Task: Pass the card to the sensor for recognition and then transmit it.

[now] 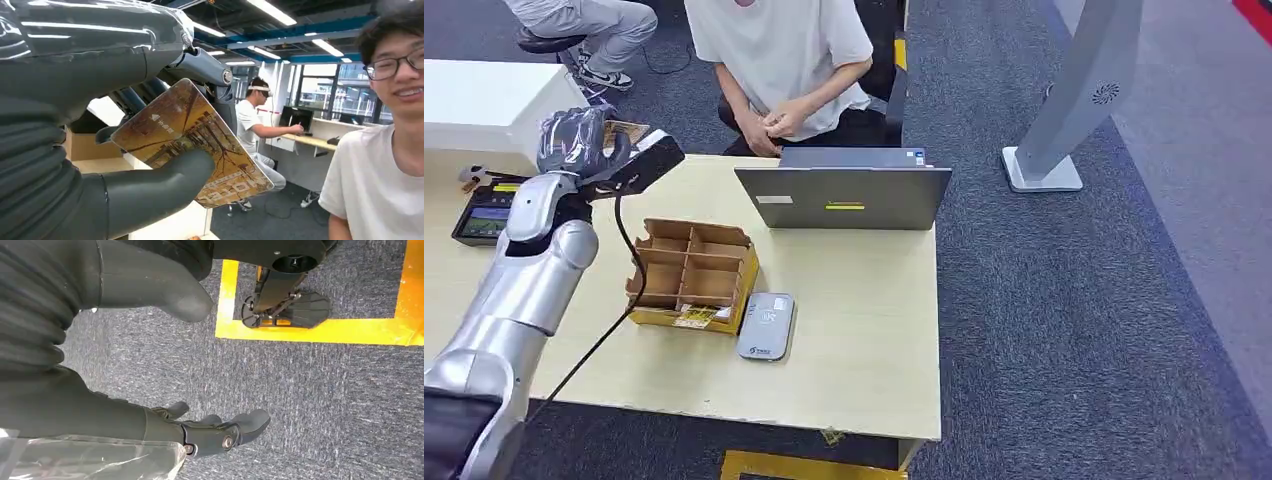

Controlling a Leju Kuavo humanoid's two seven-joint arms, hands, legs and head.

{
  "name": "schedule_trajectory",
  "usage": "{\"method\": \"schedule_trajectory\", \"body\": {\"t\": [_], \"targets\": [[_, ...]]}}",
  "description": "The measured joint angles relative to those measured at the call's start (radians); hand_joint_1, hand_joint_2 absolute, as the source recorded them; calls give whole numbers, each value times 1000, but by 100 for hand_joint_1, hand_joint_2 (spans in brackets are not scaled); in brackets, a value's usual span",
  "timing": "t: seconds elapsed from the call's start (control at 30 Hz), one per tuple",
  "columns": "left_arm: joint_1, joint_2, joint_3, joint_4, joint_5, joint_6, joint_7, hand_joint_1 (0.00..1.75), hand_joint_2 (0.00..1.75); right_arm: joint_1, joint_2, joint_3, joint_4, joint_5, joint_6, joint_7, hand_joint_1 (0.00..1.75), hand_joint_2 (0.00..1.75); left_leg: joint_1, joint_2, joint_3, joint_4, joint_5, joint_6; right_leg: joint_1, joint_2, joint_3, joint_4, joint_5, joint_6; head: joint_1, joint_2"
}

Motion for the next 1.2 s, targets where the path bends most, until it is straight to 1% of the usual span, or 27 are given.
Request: {"method": "schedule_trajectory", "body": {"t": [0.13, 0.47, 0.57, 0.67, 0.8, 0.87, 1.0, 1.2], "targets": [[19, -1, -1, -47, 0, 0, 0, 175, 175, 1, 0, 0, 0, 0, 0, -2, 0, 175, 0, 0, 0, 0, 0, 0, 0, 0, 0, 0, 0, 0, 0, 0], [44, -2, -5, -104, -3, -1, -6, 175, 175, 2, 0, 0, 0, -3, -1, -6, 0, 175, 0, 0, 0, 0, 0, 0, 0, 0, 0, 0, 0, 0, 0, 0], [89, -2, -30, -179, -14, -22, -18, 175, 175, 5, 0, 0, 0, -15, -3, -16, 0, 175, 0, 0, 0, 0, 0, 0, 0, 0, 0, 0, 0, 0, 0, 0], [150, -3, -71, -304, -24, -48, -21, 175, 175, 11, 0, -2, 0, -30, -4, -30, 0, 175, 0, 0, 0, 0, -1, 1, 0, 0, 0, 0, 0, 0, -1, 0], [213, -4, -130, -423, -33, -68, -25, 175, 175, 18, 0, -5, 0, -42, -5, -34, 0, 175, 0, 0, -1, 0, -1, 1, 0, 0, 0, -1, -1, 1, 0, 0], [239, -3, -157, -475, -29, -80, -45, 175, 175, 20, 0, -8, 0, -48, -5, -38, 0, 175, 0, 0, -1, 0, -1, 1, 0, 0, 0, -1, -1, 1, 0, 0], [272, 1, -197, -532, 4, -86, -96, 175, 175, 23, 0, -10, 0, -49, -5, -39, 0, 175, 0, 0, -1, 0, -1, 1, 0, 0, 0, -1, -1, 1, 0, 0], [296, 12, -224, -558, 12, -92, -106, 175, 175, 25, 0, -12, 0, -48, -4, -39, 0, 175, 0, 0, 0, 0, -1, 1, 0, 0, 0, 0, -1, 1, 0, 0]]}}
